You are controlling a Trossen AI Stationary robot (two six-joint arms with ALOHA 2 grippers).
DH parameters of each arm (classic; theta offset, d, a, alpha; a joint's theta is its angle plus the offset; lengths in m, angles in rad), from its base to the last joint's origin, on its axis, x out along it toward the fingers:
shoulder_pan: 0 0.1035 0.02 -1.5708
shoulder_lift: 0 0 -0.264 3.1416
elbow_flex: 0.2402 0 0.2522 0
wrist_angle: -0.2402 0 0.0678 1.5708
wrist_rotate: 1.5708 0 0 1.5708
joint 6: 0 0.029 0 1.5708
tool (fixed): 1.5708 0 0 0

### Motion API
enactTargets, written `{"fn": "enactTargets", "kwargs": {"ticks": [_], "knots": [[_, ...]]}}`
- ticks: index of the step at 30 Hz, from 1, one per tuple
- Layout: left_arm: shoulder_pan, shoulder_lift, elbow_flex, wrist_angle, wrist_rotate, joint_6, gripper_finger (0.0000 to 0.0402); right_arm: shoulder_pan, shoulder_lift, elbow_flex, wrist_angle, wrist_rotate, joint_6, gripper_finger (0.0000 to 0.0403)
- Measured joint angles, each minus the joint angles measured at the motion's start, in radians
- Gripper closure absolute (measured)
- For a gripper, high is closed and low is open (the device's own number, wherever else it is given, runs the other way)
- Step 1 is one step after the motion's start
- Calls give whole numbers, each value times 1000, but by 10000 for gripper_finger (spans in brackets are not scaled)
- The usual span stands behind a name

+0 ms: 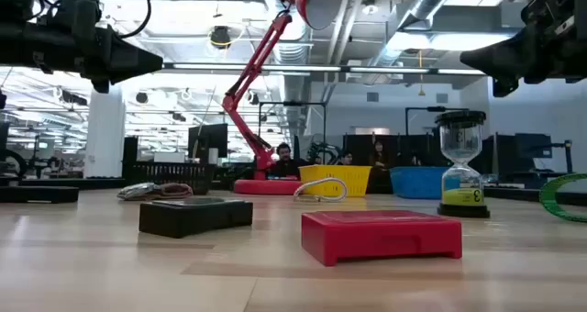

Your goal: Pick & Place Office items

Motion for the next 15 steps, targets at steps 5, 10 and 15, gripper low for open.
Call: {"fn": "enactTargets", "kwargs": {"ticks": [5, 10, 15], "knots": [[0, 0, 0, 0, 0, 0, 335, -2, 0, 0, 0, 5, -29, 403], [0, 0, 0, 0, 0, -3, 335, -1, 0, 0, 0, 5, -21, 403], [0, 0, 0, 0, 0, -100, 335, -1, 0, 0, 0, 4, -24, 403]]}}
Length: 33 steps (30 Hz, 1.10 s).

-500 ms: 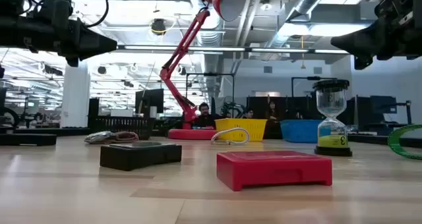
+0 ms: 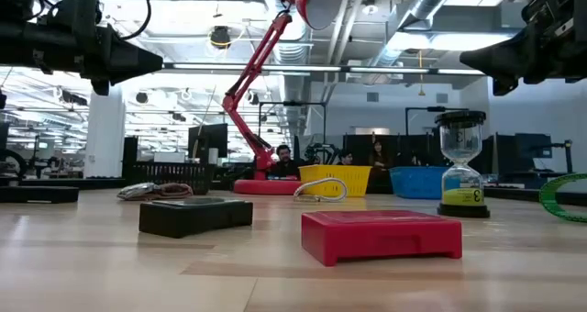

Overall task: Pick & Place Office items
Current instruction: Put the brown wrist watch into the black bin

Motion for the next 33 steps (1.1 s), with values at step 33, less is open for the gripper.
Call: {"fn": "enactTargets", "kwargs": {"ticks": [33], "knots": [[-195, 535, 359, 132, 59, 25, 335, 0, 0, 8, -12, -4, 24, 403]]}}
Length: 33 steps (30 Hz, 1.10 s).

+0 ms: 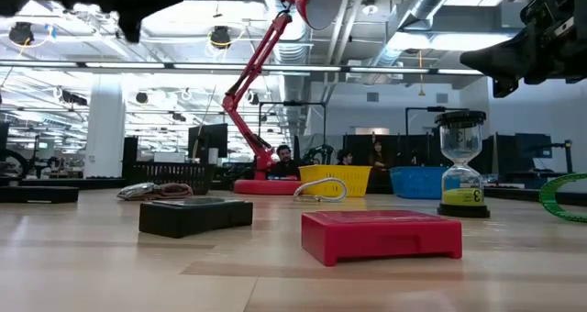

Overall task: Pick & Place Office items
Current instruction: Put the brown wrist watch into the black bin

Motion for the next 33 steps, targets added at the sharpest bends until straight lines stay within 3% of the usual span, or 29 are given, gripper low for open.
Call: {"fn": "enactTargets", "kwargs": {"ticks": [8, 13, 21, 33], "knots": [[-79, 416, 333, -296, -214, 43, 335, 0, 0, 1, -6, 0, 0, 403], [-68, 551, 393, -317, -229, 154, 335, 0, 0, 2, -9, 0, 0, 403], [-66, 623, 392, -310, -207, 179, 335, 0, 0, 2, -11, 0, 0, 403], [-59, 606, 393, -199, -172, 176, 335, 0, 0, 2, -12, 0, 56, 403]]}}
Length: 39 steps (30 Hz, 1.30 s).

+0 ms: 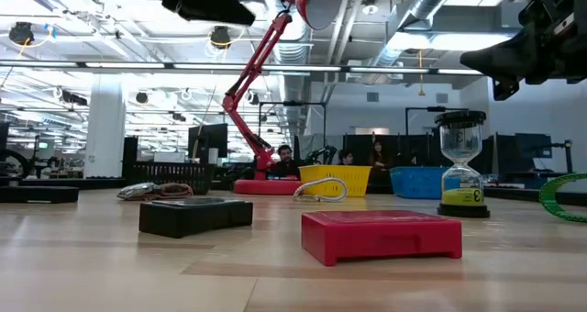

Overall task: Pick & Place Office items
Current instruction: Put the brown wrist watch into the black bin

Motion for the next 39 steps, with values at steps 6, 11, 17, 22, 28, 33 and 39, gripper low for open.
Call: {"fn": "enactTargets", "kwargs": {"ticks": [6, 11, 17, 22, 28, 33, 39], "knots": [[26, 0, 0, 61, 31, 1, 335, 0, 0, 0, 0, 0, -2, 403], [87, 1, -26, 42, 70, -22, 335, 0, 0, 0, 0, 0, -2, 403], [212, 1, -115, -136, 100, -225, 324, 0, 0, 0, 0, 0, -2, 403], [312, 1, -212, -172, 222, -397, 289, 0, 0, 0, 0, 0, -2, 403], [364, 1, -297, -173, 360, -482, 240, 0, 0, 0, 0, 0, -2, 403], [343, 1, -352, -173, 366, -582, 214, 0, 0, 0, 0, 0, -2, 403], [327, 1, -401, -172, 366, -645, 200, 0, 0, 0, 0, 0, -3, 403]]}}
